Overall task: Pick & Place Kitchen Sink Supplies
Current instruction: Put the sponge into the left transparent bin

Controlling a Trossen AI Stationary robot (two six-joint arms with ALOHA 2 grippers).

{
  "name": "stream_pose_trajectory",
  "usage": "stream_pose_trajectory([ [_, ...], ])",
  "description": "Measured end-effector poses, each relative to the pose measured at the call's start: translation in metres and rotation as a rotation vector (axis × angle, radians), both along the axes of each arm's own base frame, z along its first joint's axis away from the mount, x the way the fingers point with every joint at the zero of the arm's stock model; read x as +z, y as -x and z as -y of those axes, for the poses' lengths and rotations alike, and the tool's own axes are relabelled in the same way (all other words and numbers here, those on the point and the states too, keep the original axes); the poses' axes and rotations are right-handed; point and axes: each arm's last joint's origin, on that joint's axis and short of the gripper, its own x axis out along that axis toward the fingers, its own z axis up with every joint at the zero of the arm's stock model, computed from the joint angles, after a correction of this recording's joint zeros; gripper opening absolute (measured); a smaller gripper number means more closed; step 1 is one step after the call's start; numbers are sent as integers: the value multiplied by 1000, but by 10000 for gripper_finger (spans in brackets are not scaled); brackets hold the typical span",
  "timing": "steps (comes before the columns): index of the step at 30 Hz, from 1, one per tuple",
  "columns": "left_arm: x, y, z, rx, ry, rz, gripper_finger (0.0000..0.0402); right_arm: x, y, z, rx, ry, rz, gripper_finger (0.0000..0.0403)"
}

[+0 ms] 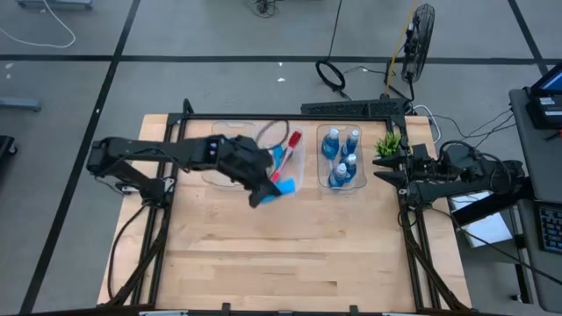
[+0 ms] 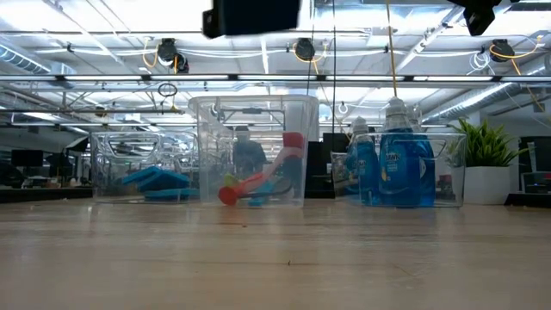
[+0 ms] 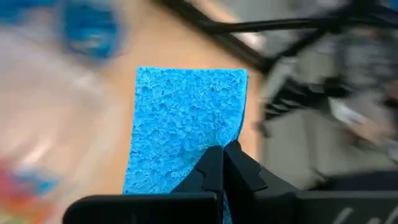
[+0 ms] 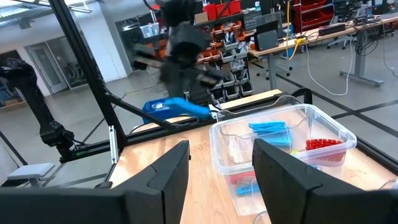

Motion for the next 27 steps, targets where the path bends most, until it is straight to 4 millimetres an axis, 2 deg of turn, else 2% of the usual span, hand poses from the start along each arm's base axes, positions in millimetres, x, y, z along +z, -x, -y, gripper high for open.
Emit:
stream_pose_trajectory([
  [4,10,27,-23,241,-89,-80,0,0,0,0,0,0,0,163],
  [10,20,78,-55,658,-223,-245,0,0,0,0,0,2,-1,166],
  [14,23,102,-72,871,-283,-311,0,0,0,0,-3,4,-1,164],
  [21,23,113,-99,1047,-335,-341,0,0,0,0,-5,7,0,164],
  [27,19,118,-119,1152,-310,-323,0,0,0,0,-5,7,0,165],
])
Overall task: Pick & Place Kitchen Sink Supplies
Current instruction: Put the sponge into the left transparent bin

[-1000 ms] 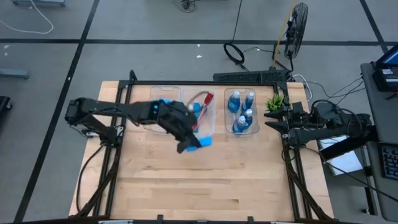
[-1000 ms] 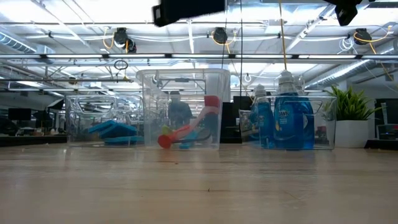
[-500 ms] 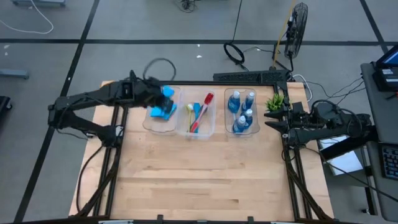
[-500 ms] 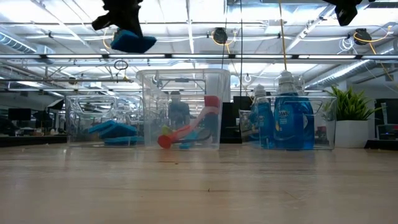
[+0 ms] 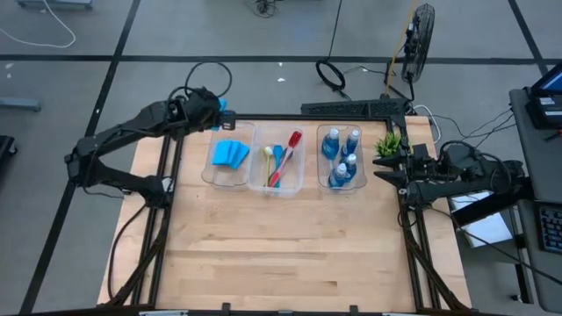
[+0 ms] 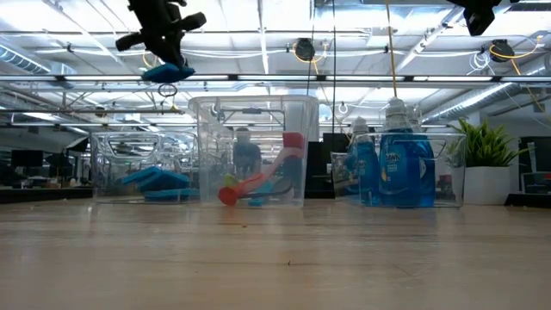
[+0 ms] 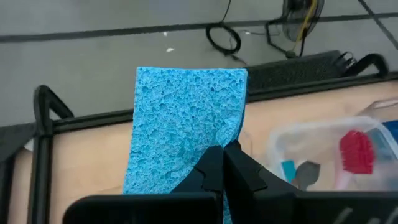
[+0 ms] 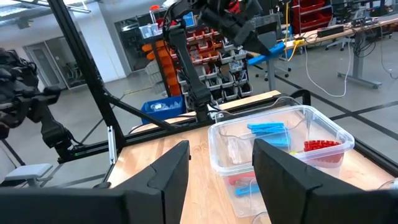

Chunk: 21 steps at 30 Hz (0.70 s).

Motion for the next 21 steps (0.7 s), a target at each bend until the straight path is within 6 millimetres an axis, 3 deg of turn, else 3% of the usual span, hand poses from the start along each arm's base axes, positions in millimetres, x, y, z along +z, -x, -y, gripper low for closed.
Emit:
stream_pose_trajectory([
  [5,-27,-1,-6,10,81,-3,0,0,0,0,0,-4,0,163],
  [13,-89,-7,-8,23,173,66,0,0,0,0,0,-5,0,166],
  [21,-140,-5,-2,52,238,138,0,0,0,0,0,-8,0,163],
])
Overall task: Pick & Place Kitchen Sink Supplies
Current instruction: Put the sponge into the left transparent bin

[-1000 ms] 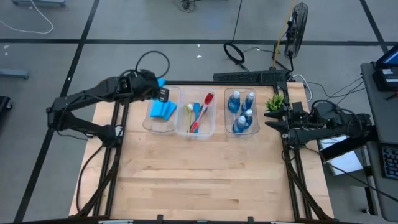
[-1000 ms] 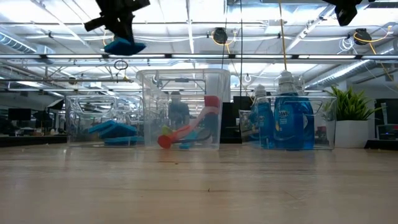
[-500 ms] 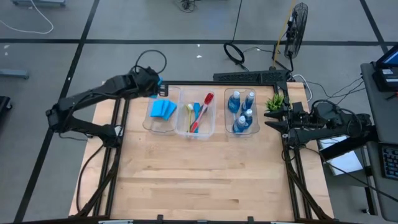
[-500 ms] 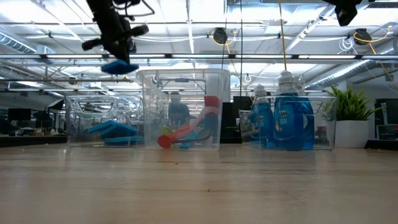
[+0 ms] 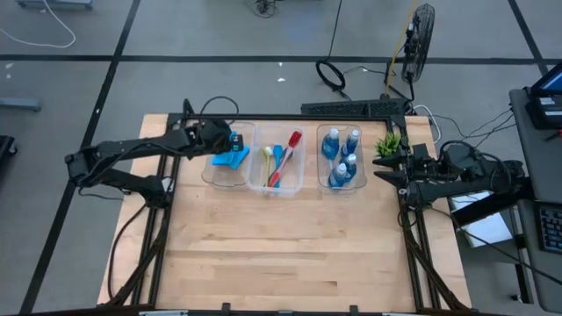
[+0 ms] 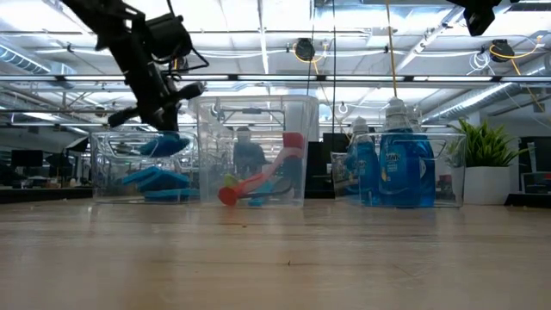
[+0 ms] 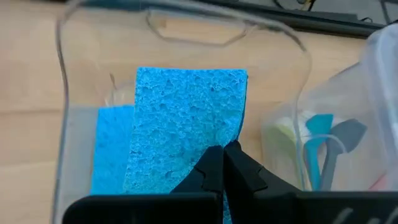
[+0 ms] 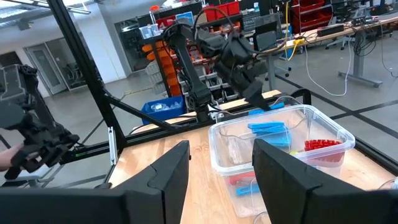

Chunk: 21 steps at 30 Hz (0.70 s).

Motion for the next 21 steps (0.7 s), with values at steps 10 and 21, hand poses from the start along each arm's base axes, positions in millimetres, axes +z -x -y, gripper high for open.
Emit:
stream_pose_trajectory([
  [10,-26,-4,12,57,-25,21,0,0,0,0,-3,0,0,164],
  [21,-52,-21,11,57,-19,-48,6,1,0,0,-3,-2,13,167],
])
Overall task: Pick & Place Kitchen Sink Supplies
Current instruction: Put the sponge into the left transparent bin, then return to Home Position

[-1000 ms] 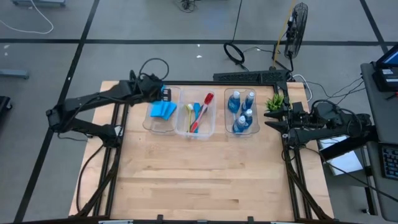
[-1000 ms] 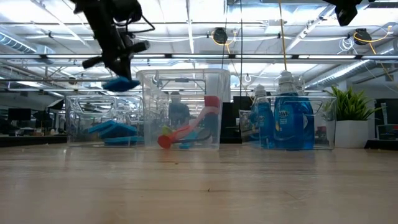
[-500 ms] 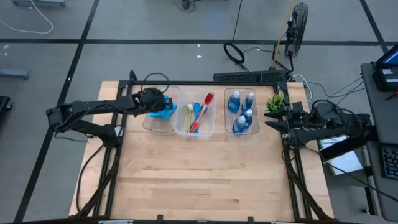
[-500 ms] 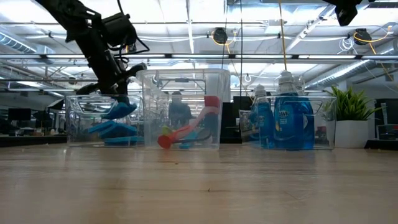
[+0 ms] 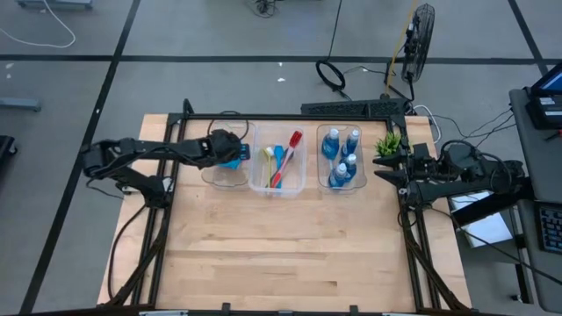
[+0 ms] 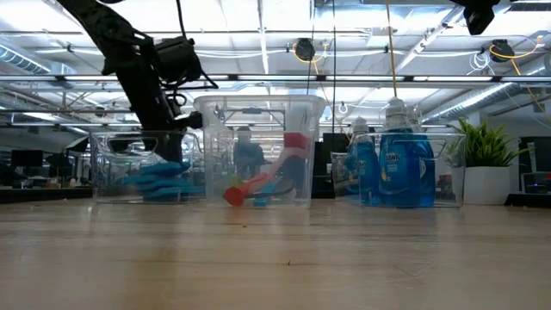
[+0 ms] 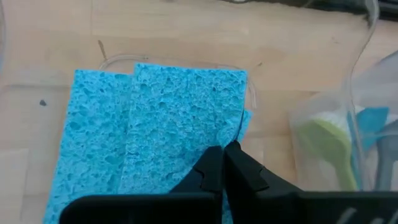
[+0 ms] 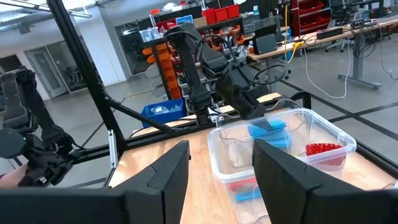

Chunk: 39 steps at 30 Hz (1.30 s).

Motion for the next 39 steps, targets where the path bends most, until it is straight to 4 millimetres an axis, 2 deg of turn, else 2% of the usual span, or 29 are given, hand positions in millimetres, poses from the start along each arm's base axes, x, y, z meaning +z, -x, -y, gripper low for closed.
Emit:
stream_pose_trajectory([
  [7,3,-2,0,-32,-14,16,42,0,0,0,0,0,0,165],
  [16,18,3,0,-85,-55,51,140,0,0,0,3,-4,2,167],
  [23,59,21,7,-169,-156,176,207,0,0,0,3,-12,2,165],
  [27,87,36,18,-314,-183,326,227,0,0,0,3,-11,2,165],
  [33,123,54,41,-655,-188,591,241,0,0,0,4,2,1,163],
  [39,153,67,65,-960,-376,775,241,0,0,0,4,6,1,166],
])
